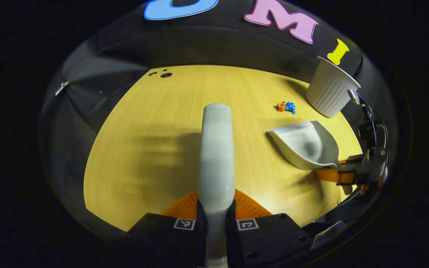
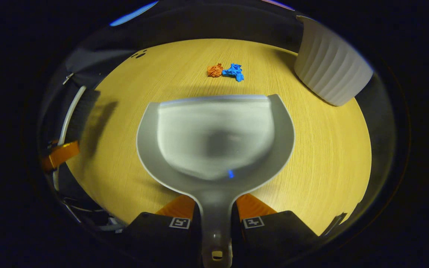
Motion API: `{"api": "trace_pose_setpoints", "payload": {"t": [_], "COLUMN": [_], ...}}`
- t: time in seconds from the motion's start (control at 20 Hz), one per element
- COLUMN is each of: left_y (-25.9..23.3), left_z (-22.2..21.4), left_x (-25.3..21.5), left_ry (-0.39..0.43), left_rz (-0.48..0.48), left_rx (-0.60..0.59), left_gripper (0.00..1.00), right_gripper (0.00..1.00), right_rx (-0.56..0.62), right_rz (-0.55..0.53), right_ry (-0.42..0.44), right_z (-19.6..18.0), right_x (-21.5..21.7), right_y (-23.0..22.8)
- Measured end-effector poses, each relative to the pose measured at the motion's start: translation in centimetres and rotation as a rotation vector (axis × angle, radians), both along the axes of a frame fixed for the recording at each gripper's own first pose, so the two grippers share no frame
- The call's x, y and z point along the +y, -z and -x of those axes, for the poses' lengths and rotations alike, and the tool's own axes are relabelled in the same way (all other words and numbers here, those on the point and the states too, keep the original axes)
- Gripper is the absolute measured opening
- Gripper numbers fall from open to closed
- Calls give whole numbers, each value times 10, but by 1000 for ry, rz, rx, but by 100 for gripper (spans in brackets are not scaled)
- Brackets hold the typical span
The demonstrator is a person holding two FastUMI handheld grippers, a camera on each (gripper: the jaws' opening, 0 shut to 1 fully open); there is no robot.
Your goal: Pick up the small broom and dustpan from the desktop, sweep the trash into the dustpan with the broom, and then empty the trash into the garbage bin.
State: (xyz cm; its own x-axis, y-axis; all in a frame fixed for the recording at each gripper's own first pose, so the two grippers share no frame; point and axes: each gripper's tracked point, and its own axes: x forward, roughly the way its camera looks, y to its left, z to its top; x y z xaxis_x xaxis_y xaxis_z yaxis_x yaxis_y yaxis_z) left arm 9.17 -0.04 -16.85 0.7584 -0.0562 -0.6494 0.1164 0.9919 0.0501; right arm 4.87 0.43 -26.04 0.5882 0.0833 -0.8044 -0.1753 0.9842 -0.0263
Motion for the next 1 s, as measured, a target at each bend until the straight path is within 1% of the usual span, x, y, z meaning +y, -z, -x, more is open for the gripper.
{"api": "trace_pose_setpoints", "payload": {"t": [0.05, 0.1, 0.15, 0.2, 0.25, 0.3, 0.35, 0.4, 0.6, 0.7, 0.75, 0.8, 0.85, 1.0], "left_y": [-2, -4, -7, -8, -11, -11, -12, -12, -20, -17, -16, -16, -14, -11], "left_z": [-11, -20, -32, -43, -57, -68, -83, -96, -159, -191, -205, -217, -227, -245], "left_x": [-8, -15, -21, -28, -35, -42, -49, -55, -82, -98, -107, -115, -125, -154], "left_ry": [14, 31, 49, 70, 92, 114, 134, 152, 245, 308, 342, 381, 425, 573], "left_rz": [1, -1, -11, -22, -31, -37, -44, -57, -134, -196, -233, -270, -306, -440], "left_rx": [5, 9, 10, 11, 16, 20, 25, 35, 28, 31, 29, 31, 36, 59], "left_gripper": [26, 24, 24, 24, 26, 29, 29, 26, 27, 27, 27, 24, 27, 27], "right_gripper": [36, 40, 36, 39, 39, 40, 36, 36, 36, 36, 40, 36, 36, 36], "right_rx": [5, 6, 11, 14, 15, 12, 2, -10, -25, -20, -15, -12, -13, -4], "right_rz": [-8, -19, -32, -47, -57, -59, -52, -42, -17, 6, 18, 26, 31, 54], "right_ry": [-11, -13, -10, -1, 8, 16, 20, 22, 15, 0, -11, -26, -41, -102], "right_z": [5, 7, 10, 13, 15, 17, 16, 17, 18, 19, 19, 20, 19, 20], "right_x": [-7, -13, -20, -27, -35, -44, -54, -64, -96, -108, -113, -116, -118, -122], "right_y": [-3, -4, -6, -8, -11, -13, -16, -21, -30, -30, -30, -29, -29, -23]}}
